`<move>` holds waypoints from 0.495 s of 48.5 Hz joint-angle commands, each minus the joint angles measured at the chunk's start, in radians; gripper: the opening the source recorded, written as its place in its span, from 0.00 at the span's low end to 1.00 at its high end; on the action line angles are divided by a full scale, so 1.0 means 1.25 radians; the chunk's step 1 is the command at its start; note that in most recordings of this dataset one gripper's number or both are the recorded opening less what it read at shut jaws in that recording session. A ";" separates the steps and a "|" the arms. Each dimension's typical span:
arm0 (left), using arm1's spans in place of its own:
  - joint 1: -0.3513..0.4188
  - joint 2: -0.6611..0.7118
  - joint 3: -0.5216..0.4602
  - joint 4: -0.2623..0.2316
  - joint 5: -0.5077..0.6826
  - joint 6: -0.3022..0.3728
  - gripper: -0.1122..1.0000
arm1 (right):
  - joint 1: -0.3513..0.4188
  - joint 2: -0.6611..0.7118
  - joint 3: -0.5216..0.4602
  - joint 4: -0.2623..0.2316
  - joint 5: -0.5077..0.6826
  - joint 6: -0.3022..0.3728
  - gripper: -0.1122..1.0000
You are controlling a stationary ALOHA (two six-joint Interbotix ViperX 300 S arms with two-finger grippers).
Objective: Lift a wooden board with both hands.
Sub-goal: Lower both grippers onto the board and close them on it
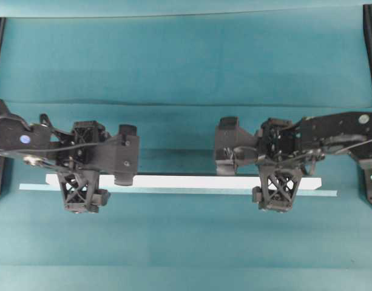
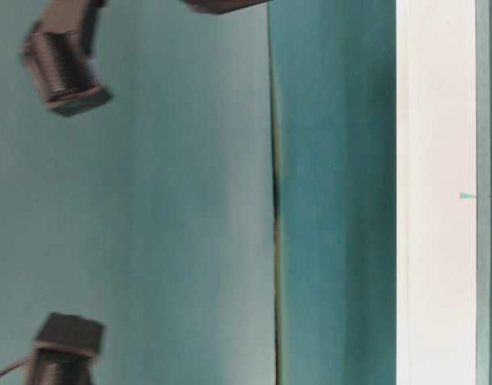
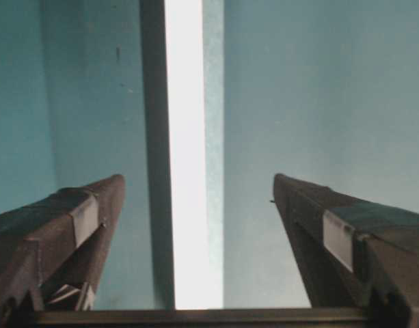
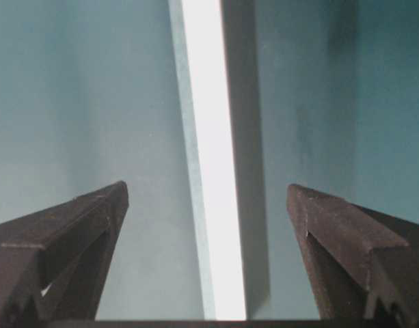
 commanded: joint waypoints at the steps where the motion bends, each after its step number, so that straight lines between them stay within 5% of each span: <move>1: 0.002 0.013 0.001 0.001 -0.017 0.002 0.97 | 0.004 0.017 0.010 -0.001 -0.023 0.006 0.94; 24: 0.006 0.082 0.050 0.001 -0.121 -0.007 0.97 | 0.004 0.090 0.048 -0.023 -0.150 0.001 0.94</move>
